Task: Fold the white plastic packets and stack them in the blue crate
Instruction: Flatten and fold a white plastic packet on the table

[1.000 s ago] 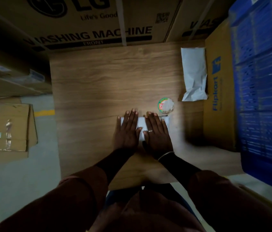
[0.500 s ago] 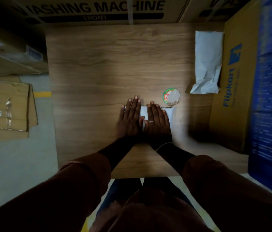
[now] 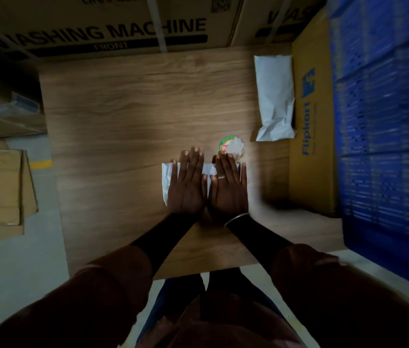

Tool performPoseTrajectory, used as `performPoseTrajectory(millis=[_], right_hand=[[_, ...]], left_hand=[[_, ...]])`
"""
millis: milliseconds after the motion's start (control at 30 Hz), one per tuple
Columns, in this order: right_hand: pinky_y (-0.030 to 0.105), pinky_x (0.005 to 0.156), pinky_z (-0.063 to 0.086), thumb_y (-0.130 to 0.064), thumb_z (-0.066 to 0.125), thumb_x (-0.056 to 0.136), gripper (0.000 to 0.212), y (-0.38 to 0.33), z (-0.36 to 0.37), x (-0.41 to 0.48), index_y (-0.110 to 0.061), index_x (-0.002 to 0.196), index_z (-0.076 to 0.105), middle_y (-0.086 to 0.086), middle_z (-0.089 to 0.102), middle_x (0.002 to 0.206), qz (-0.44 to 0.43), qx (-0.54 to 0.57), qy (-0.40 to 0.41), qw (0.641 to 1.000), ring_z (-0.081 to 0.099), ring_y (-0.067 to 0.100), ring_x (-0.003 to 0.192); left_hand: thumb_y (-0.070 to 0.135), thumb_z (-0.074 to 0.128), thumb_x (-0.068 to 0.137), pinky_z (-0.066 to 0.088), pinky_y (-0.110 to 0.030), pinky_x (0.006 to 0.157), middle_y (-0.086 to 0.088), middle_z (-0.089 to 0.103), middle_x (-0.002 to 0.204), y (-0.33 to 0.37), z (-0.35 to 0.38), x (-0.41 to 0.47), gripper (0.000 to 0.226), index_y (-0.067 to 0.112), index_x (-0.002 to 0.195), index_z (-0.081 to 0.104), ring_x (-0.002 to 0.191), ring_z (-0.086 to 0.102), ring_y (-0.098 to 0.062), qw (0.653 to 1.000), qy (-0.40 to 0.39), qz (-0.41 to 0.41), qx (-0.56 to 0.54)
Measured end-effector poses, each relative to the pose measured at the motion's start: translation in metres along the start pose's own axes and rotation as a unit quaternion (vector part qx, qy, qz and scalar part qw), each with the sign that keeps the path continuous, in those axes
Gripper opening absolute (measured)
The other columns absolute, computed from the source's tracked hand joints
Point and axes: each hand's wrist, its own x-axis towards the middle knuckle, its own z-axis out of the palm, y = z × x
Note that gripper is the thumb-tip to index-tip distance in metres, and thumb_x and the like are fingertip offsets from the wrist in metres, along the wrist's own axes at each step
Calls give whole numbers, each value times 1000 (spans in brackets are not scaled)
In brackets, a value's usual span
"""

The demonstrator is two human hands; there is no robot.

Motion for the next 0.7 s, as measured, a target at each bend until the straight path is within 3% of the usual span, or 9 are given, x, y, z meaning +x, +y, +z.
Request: performPoseTrajectory(millis=[200,433,700], right_hand=[[40,125,18,-31,34,103,56,7,7,4,-5,152,34,10,29,162,-12,43,3,999,20,21,153],[46,118,34,-35,35,99,58,8,19,10,2,143,47,19,45,151,6,34,48,998,40,29,144],[44,121,29,-35,38,98,60,13,26,11,1,145,44,20,41,154,-1,24,19,1000,37,29,145]], left_hand=[[28,22,107,26,-52,123,-12,29,165,3,14,6,56,3,155,32,155,21,-29,999,-8,25,-40],[30,19,107,25,-48,124,-14,30,164,-1,22,11,57,2,155,33,155,23,-29,999,-5,21,-35],[25,24,106,25,-49,124,-14,31,164,-8,28,12,56,2,155,31,154,25,-29,999,8,52,-1]])
